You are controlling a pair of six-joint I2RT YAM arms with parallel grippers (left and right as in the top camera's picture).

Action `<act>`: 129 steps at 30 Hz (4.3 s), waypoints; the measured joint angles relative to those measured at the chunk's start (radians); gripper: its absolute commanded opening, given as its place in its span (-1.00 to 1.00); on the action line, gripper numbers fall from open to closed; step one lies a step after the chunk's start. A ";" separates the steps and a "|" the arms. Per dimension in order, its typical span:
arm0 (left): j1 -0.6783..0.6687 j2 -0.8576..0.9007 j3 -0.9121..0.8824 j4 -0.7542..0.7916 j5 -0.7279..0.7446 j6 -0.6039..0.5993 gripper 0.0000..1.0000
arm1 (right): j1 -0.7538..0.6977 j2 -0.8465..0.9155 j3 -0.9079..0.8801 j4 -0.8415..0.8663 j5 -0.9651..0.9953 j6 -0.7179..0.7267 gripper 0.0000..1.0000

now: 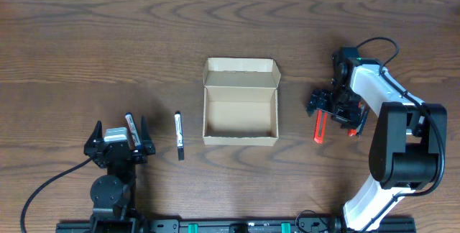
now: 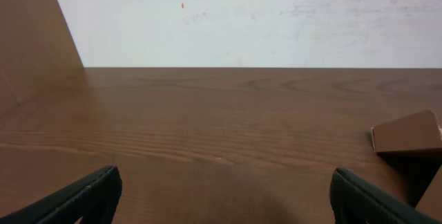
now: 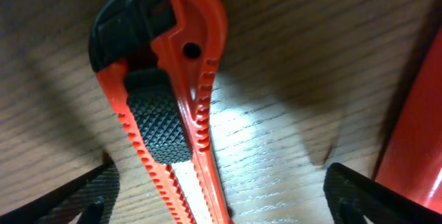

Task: Pack container
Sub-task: 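Move right gripper over the red utility knife and grasp it, then carry the knife into the cardboard box and lower it, then open right gripper and lift out of the box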

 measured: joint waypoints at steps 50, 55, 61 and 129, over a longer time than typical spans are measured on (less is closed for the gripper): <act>0.000 0.000 0.000 0.000 0.000 0.000 0.91 | 0.259 -0.534 0.002 0.092 -0.145 -0.346 -0.97; 0.000 0.000 0.000 0.000 0.003 0.000 0.90 | 0.402 -0.577 0.002 0.056 -0.332 -0.666 -0.98; 0.000 0.000 0.000 0.000 0.003 -0.001 0.90 | 0.558 -0.570 0.005 0.048 -0.407 -0.974 -0.98; 0.000 0.000 0.000 -0.003 0.030 -0.001 0.91 | 0.575 -0.081 0.256 0.211 -0.293 -1.205 -0.22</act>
